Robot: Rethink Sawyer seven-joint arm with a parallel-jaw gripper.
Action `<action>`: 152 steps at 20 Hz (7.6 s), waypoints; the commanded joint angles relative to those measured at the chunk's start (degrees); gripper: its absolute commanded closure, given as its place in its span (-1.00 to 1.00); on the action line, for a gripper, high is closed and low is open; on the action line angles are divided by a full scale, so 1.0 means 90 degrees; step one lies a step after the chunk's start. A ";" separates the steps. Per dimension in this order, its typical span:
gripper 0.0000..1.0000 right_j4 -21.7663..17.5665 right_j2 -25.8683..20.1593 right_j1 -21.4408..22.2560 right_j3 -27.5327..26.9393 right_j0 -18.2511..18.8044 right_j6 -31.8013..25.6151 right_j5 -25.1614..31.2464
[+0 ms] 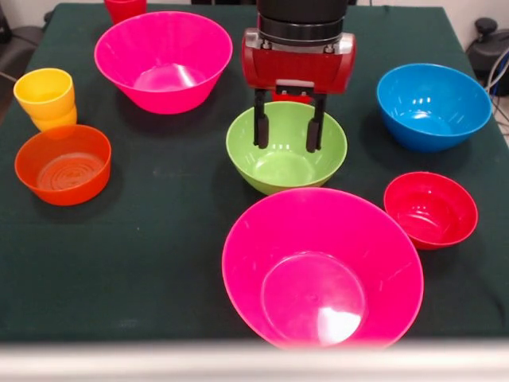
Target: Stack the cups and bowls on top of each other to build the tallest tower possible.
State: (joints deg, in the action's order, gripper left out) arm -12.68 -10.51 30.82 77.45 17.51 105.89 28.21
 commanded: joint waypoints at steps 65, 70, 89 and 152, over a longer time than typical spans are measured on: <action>-1.00 -0.2307 -0.2835 0.0054 -0.0439 0.3410 -0.5804 0.3763; -1.00 -0.2349 -0.2838 0.0015 -0.0373 0.3471 -0.5815 0.3677; -1.00 -0.2661 -0.2748 -0.0035 -0.0038 0.3777 -0.5771 0.3253; -1.00 -0.4201 -0.2727 -0.0606 -0.0131 0.3687 -0.5117 0.2115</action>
State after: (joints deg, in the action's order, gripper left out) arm -45.10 -34.14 30.17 77.52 52.28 74.71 50.36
